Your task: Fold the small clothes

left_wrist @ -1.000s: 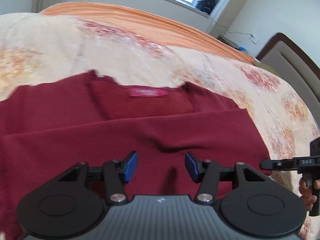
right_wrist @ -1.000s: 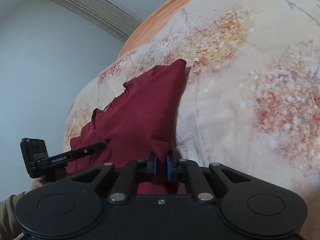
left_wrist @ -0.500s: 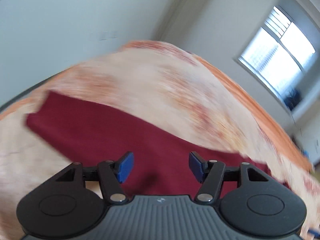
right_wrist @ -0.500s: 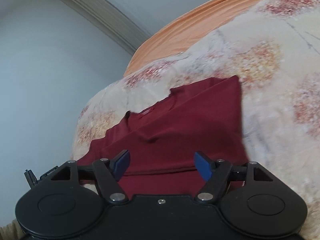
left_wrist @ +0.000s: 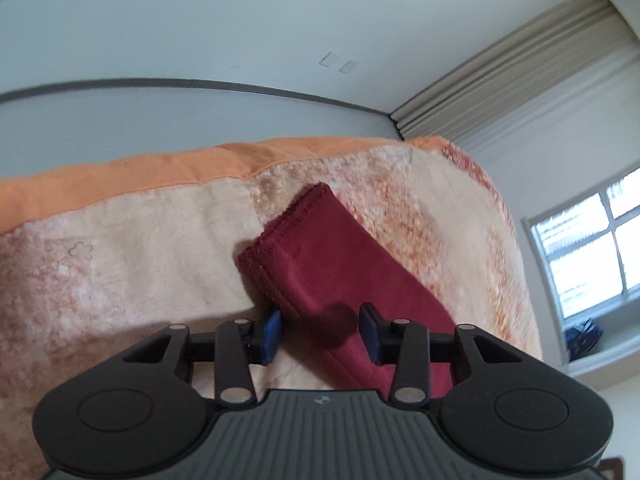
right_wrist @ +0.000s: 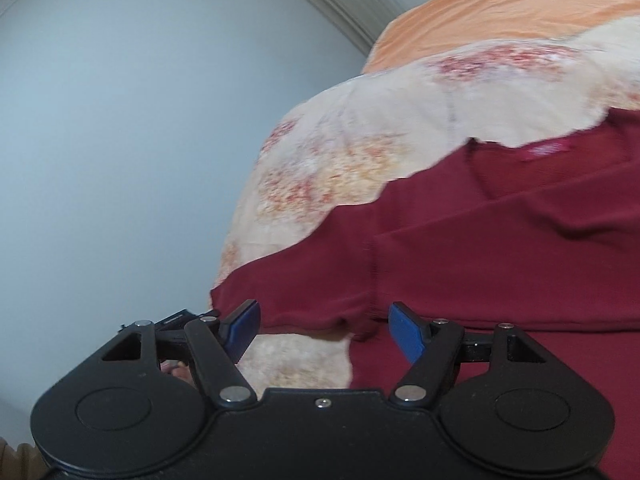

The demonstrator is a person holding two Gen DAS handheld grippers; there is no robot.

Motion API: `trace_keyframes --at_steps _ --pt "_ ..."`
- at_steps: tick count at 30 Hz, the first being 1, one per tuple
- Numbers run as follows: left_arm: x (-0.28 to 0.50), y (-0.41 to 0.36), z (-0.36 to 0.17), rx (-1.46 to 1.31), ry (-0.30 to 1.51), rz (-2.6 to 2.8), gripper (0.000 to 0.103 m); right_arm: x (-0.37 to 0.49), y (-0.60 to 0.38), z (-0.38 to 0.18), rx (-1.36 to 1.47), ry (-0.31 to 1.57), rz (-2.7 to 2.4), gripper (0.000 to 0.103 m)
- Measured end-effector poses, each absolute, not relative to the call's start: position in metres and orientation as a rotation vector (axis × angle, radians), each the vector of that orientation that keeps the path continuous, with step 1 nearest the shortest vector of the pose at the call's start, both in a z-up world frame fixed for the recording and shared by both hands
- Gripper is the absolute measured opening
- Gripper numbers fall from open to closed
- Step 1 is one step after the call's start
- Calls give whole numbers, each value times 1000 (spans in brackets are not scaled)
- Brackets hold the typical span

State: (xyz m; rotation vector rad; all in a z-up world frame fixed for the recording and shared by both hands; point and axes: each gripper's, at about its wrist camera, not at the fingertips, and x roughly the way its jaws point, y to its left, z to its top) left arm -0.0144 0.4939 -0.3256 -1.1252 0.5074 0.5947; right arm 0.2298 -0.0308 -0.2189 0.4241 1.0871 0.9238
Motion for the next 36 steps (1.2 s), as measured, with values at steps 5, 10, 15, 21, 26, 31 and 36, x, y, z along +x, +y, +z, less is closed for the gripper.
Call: trace_keyframes --at_steps 5,10,15,21,26,31,36 --pt "4 478 -295 -937 515 508 5 235 -8 -220 431 1093 933 74" --pt "70 392 -229 -599 519 266 5 261 -19 -232 536 1107 886 74" --pt "153 262 -204 -358 537 -26 5 297 -54 -234 676 1063 800 74" --pt "209 109 -243 -38 596 -163 5 334 -130 -250 821 1034 672 74" --pt "202 45 -281 196 649 -206 5 352 -153 -302 846 1186 621 74" --pt "193 21 -293 329 661 -218 5 359 -138 -332 842 1258 649 74" --pt "185 14 -296 411 675 -230 19 366 -125 -345 806 1311 649 55"
